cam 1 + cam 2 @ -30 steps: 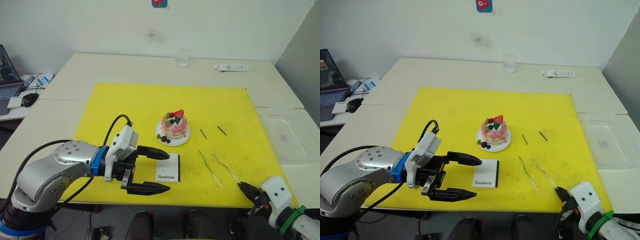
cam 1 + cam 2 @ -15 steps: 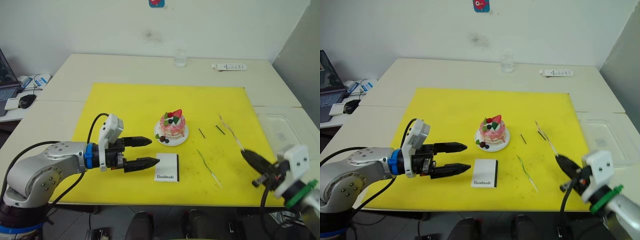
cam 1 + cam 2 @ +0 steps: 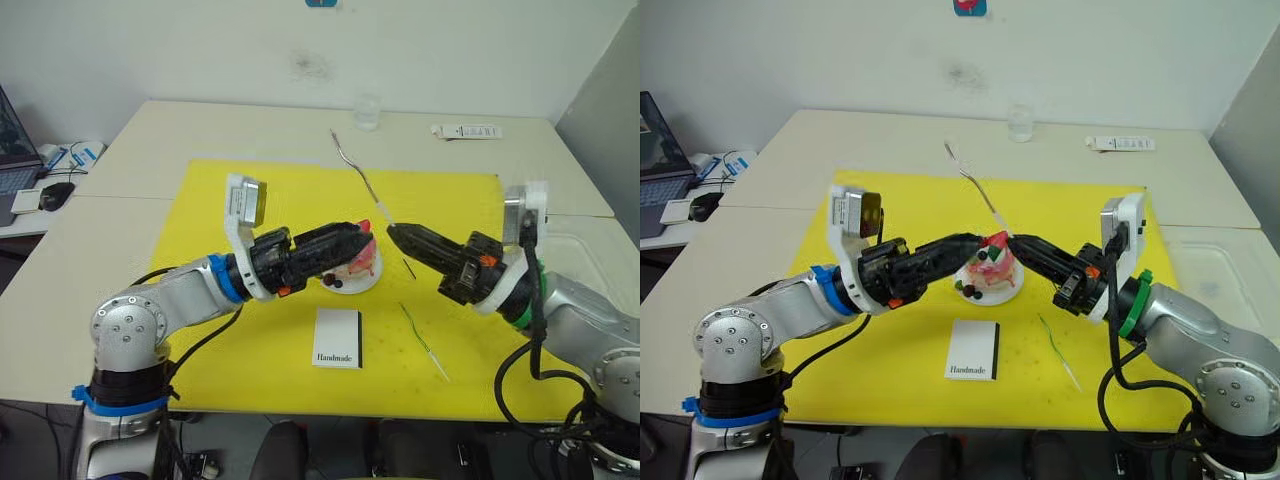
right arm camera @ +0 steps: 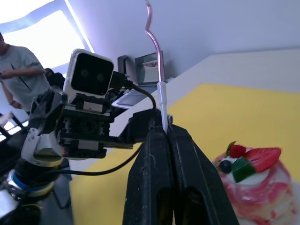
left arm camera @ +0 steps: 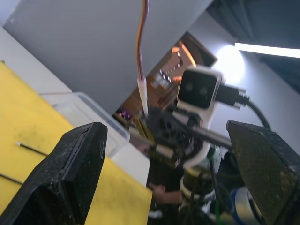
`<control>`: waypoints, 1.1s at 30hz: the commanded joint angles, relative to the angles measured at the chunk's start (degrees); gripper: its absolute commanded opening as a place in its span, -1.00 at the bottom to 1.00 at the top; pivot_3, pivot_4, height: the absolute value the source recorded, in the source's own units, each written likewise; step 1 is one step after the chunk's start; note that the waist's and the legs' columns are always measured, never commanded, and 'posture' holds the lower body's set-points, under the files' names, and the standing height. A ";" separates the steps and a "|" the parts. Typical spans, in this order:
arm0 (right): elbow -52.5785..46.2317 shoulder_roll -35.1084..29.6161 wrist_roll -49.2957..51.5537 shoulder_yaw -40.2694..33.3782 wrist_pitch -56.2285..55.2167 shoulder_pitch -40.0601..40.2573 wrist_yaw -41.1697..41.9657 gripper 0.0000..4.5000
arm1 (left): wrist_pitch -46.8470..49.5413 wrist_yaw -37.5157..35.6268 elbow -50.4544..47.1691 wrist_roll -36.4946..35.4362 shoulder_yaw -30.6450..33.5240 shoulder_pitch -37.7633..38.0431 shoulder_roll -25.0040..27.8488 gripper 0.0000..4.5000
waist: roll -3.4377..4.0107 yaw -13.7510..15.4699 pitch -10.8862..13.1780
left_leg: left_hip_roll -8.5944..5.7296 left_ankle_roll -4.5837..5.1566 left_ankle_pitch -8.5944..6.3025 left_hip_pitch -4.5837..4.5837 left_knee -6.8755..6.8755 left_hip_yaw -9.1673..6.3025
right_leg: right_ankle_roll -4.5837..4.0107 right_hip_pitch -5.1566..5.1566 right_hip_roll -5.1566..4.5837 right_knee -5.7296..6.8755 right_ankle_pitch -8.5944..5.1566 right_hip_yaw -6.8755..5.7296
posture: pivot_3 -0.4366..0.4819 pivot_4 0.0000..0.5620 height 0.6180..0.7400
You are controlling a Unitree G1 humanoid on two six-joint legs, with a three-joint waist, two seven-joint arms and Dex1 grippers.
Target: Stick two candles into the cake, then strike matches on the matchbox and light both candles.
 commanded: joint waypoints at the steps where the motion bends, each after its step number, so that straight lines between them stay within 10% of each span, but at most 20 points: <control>1: 0.66 -0.70 7.29 0.75 -2.50 -1.88 -2.90 -0.99 | -4.11 4.47 -1.56 -4.17 -1.06 -1.07 -3.28 1.00 | 0.00 0.01 0.00 | 0.00 0.00 0.00 0.01 0.00 0.00 | 0.00 0.00 0.01 0.01 0.00 0.00 | -0.05 -0.47 1.00; 15: 1.27 -2.89 14.76 5.78 -7.22 -3.24 -6.76 -0.99 | -7.19 7.02 -1.60 -7.24 -3.15 -0.20 -4.92 1.00 | 0.00 0.03 0.00 | -0.03 -0.01 0.01 0.05 0.03 0.04 | 0.12 0.00 0.17 0.08 -0.06 0.01 | -0.05 -0.47 1.00; 30: 0.90 -4.26 14.81 7.91 -9.03 -3.38 -5.95 -1.00 | -6.95 6.70 -1.46 -10.05 -4.13 0.75 -4.00 -0.93 | 0.00 0.04 0.00 | -0.02 -0.01 0.01 0.05 0.02 0.03 | 0.30 0.00 0.16 0.07 -0.16 0.01 | -0.05 -0.47 1.00; 33: 1.01 -4.63 14.86 8.23 -9.32 -3.39 -5.81 -1.00 | -6.72 6.45 -1.41 -9.75 -4.06 0.92 -3.66 -0.99 | 0.00 0.04 0.00 | -0.02 -0.01 0.01 0.05 0.02 0.03 | 0.30 0.00 0.16 0.06 -0.16 0.01 | -0.05 -0.47 1.00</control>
